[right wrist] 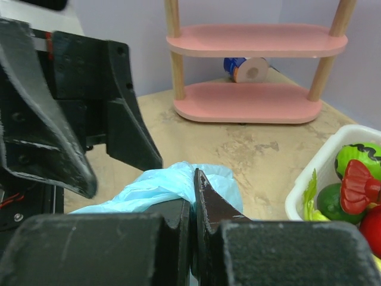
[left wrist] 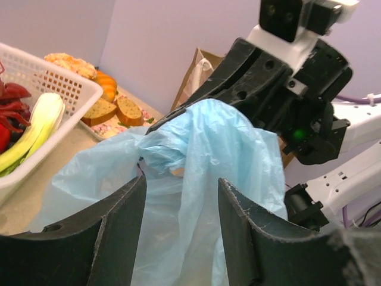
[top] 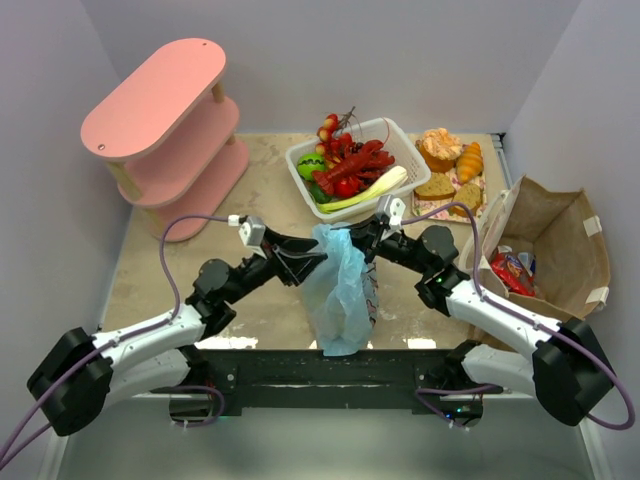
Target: Place the mixed food into the grocery bags and tie them
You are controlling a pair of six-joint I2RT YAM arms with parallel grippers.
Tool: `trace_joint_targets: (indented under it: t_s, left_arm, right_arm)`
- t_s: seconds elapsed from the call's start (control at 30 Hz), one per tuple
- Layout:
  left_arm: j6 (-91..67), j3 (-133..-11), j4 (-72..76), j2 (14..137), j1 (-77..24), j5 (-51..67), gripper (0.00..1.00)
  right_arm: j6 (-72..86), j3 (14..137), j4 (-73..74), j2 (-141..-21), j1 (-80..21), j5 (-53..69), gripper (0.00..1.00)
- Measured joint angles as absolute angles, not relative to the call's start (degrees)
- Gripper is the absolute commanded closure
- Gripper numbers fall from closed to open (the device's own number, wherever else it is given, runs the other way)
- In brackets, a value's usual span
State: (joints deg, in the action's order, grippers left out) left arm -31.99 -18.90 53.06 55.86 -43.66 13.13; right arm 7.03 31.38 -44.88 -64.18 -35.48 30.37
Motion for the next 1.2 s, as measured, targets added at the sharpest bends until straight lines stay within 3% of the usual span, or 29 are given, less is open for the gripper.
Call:
trace_joint_targets:
  t_s: [0.5,1.03,1.2]
  left_arm:
    - [-41.7,-20.1,60.1,61.5,-41.3,10.9,0.54]
    - [-44.7,-20.4,63.6,68.6,-41.3,16.7,0.50]
    - [-45.5,-21.5,65.6,71.1,-41.3,18.5,0.54]
  right_arm:
    - [7.5,31.4,-44.5,-64.1,-35.2,32.6,1.00]
    - [7.1,31.4,-43.7,-64.1,-35.2,32.6,1.00]
    - [7.0,31.4,-43.5,-64.1,-35.2,32.6,1.00]
